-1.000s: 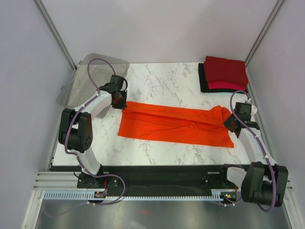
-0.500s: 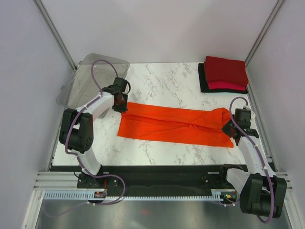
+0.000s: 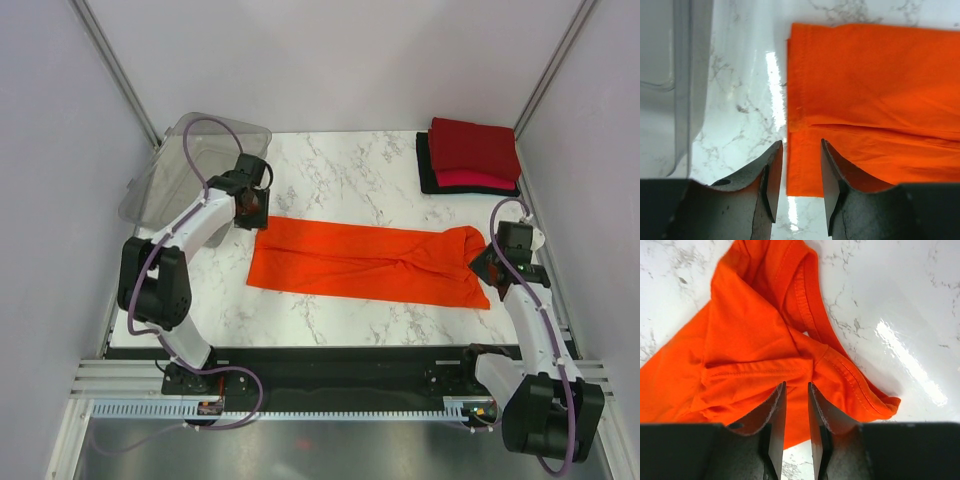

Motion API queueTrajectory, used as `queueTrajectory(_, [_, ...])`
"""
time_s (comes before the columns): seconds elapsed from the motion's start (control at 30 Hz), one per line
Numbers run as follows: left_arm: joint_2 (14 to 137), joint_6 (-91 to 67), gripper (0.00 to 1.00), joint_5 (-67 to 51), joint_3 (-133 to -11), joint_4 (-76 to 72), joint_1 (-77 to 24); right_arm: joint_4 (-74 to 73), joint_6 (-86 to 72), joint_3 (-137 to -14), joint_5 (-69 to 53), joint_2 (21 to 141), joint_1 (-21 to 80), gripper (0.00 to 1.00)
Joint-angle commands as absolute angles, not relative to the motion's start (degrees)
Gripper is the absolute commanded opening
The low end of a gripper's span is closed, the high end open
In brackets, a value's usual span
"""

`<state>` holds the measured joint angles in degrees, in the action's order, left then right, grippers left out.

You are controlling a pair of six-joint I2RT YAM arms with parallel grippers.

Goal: Fold and stack the t-shirts
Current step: Fold the tshirt

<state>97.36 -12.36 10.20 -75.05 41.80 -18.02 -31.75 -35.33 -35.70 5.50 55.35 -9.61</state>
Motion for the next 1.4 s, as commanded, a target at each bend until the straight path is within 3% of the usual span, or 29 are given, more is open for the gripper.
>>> queueTrajectory(0.0, [97.37, -16.6, 0.43, 2.21, -77.26, 40.34, -19.33, -30.34, -37.97, -38.85, 5.99, 55.1, -9.76, 0.31])
queueTrajectory(0.2, [105.55, -18.28, 0.41, -0.44, -78.92, 39.64, -19.69, -23.39, -35.16, -41.66, -1.76, 65.99, -9.67, 0.33])
queueTrajectory(0.43, [110.3, -25.13, 0.42, 5.8, -77.17, 40.6, -19.6, -17.67, -34.54, -38.76, 2.98, 78.21, -9.84, 0.32])
queueTrajectory(0.77, [105.65, -28.21, 0.47, 16.08, -77.07, 43.41, -19.6, -16.26, -31.65, -41.92, 5.37, 76.55, -9.76, 0.33])
queueTrajectory(0.93, [102.83, -24.35, 0.52, 11.18, -84.01, 43.51, -19.69, -18.28, -29.62, -48.5, 4.31, 76.37, -10.11, 0.37])
queueTrajectory(1.0, [102.13, -23.65, 0.52, 3.81, -85.42, 43.42, -19.95, -19.24, -30.49, -50.61, 4.48, 79.09, -10.37, 0.34])
queueTrajectory(1.17, [99.32, -23.03, 0.52, -5.78, -81.93, 41.14, -21.97, -19.6, -30.94, -56.77, 6.06, 87.27, -11.16, 0.14])
queueTrajectory(1.37, [95.36, -21.71, 0.52, -9.74, -76.65, 39.11, -24.43, -16.53, -31.37, -57.57, 7.73, 91.23, -11.34, 0.13])
